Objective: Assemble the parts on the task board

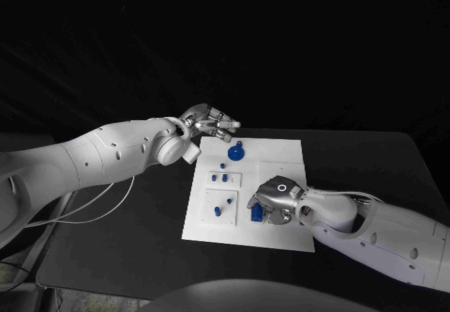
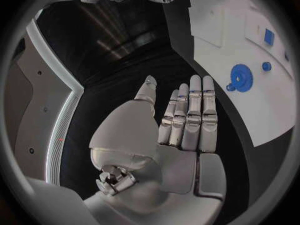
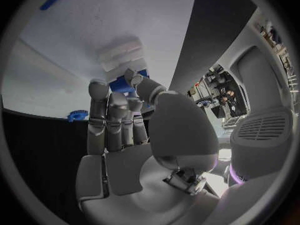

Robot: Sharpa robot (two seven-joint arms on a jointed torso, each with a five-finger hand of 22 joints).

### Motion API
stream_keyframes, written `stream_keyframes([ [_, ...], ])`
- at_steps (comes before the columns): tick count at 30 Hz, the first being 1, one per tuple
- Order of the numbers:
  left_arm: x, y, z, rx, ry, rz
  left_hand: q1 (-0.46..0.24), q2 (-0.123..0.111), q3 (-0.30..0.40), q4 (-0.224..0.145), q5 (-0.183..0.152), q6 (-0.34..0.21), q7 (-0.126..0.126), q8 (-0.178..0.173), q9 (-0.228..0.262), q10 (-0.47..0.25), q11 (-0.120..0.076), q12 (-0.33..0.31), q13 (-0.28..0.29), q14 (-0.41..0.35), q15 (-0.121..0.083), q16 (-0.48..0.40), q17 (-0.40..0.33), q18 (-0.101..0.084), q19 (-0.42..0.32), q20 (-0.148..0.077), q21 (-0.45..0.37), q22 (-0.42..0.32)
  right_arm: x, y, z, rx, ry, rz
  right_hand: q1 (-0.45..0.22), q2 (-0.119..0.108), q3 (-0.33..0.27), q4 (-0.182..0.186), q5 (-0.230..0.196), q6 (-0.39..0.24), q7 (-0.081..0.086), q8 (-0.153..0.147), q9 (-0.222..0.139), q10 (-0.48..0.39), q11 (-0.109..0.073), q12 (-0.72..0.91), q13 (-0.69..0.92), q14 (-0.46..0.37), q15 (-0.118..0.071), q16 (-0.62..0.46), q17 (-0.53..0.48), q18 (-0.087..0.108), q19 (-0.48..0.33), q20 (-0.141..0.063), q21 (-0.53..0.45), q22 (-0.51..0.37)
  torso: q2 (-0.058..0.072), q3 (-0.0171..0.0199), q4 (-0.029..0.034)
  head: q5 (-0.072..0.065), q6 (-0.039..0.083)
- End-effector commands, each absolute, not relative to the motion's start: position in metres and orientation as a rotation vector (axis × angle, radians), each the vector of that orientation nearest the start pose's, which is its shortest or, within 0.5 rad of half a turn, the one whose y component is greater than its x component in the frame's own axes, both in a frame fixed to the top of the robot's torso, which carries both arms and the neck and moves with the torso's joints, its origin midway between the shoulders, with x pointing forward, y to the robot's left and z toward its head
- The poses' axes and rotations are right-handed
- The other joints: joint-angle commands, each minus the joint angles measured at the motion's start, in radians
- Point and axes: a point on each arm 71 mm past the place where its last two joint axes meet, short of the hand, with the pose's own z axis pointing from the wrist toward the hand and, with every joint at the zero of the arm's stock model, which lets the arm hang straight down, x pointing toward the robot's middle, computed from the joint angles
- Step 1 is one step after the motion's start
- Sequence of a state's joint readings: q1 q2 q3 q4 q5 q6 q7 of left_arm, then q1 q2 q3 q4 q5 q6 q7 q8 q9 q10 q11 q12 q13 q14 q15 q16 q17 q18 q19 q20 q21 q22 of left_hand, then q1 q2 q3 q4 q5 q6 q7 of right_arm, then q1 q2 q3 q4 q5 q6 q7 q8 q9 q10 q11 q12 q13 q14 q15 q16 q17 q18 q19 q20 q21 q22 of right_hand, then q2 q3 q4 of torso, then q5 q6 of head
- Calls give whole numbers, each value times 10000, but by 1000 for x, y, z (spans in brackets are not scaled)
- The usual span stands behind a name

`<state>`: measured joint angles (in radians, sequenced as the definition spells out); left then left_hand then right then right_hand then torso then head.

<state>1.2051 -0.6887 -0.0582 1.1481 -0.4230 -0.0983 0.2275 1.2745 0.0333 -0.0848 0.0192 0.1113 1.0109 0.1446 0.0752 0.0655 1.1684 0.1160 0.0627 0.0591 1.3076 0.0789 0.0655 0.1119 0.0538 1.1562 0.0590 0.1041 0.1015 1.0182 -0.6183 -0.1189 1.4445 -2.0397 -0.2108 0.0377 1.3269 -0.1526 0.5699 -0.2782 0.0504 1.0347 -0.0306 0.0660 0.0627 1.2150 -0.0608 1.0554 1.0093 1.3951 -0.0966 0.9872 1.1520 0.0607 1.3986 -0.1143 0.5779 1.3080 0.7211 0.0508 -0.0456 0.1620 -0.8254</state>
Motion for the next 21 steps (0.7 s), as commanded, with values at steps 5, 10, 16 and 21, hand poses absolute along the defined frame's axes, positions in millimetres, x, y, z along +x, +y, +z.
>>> stream_keyframes([
  [5,544,227,-212,-7299,17434,-12726,-18,60,-5,81,-49,-92,-4,18,9,-66,-17,-36,14,-56,-3,-23,15,-2,-28,50,60,-17,416,-95,-300,-9388,16646,6597,131,-20,-95,-3,-27,-143,-34,-39,-1,-15,-79,-66,7,-70,-30,-7,-13,-63,-35,-71,-71,470,-4,16,-5,-3,-2],
  [10,544,227,-212,-7292,17441,-12716,-18,60,-5,81,-49,-92,-4,18,9,-66,-17,-36,14,-56,-3,-23,15,-2,-28,50,60,-17,416,-96,-299,-9344,16691,6617,133,-26,-89,-11,-27,-84,10,-28,3,-8,-74,-73,19,-68,-29,0,-15,-71,-21,-74,-57,481,-9,18,-11,2,8],
  [16,544,227,-212,-7286,17445,-12714,-3,58,-3,79,-49,-94,-2,17,9,-71,-15,-36,13,-60,-2,-24,14,-2,-28,50,61,-21,415,-97,-298,-9250,16666,6670,110,-15,-70,-24,-28,-1,64,-34,1,3,-58,-73,37,-63,-20,14,-14,-67,-10,-68,-54,485,-2,13,-5,-11,5],
  [21,544,227,-212,-7282,17447,-12713,-3,58,-3,79,-49,-94,-2,17,9,-71,-15,-36,13,-60,-2,-24,14,-2,-28,50,61,-21,416,-100,-295,-8666,16357,6869,87,-56,21,-34,-26,-44,140,-41,-3,38,-60,-81,52,-18,-33,39,-13,-47,56,-77,29,501,-3,9,2,-23,10],
])
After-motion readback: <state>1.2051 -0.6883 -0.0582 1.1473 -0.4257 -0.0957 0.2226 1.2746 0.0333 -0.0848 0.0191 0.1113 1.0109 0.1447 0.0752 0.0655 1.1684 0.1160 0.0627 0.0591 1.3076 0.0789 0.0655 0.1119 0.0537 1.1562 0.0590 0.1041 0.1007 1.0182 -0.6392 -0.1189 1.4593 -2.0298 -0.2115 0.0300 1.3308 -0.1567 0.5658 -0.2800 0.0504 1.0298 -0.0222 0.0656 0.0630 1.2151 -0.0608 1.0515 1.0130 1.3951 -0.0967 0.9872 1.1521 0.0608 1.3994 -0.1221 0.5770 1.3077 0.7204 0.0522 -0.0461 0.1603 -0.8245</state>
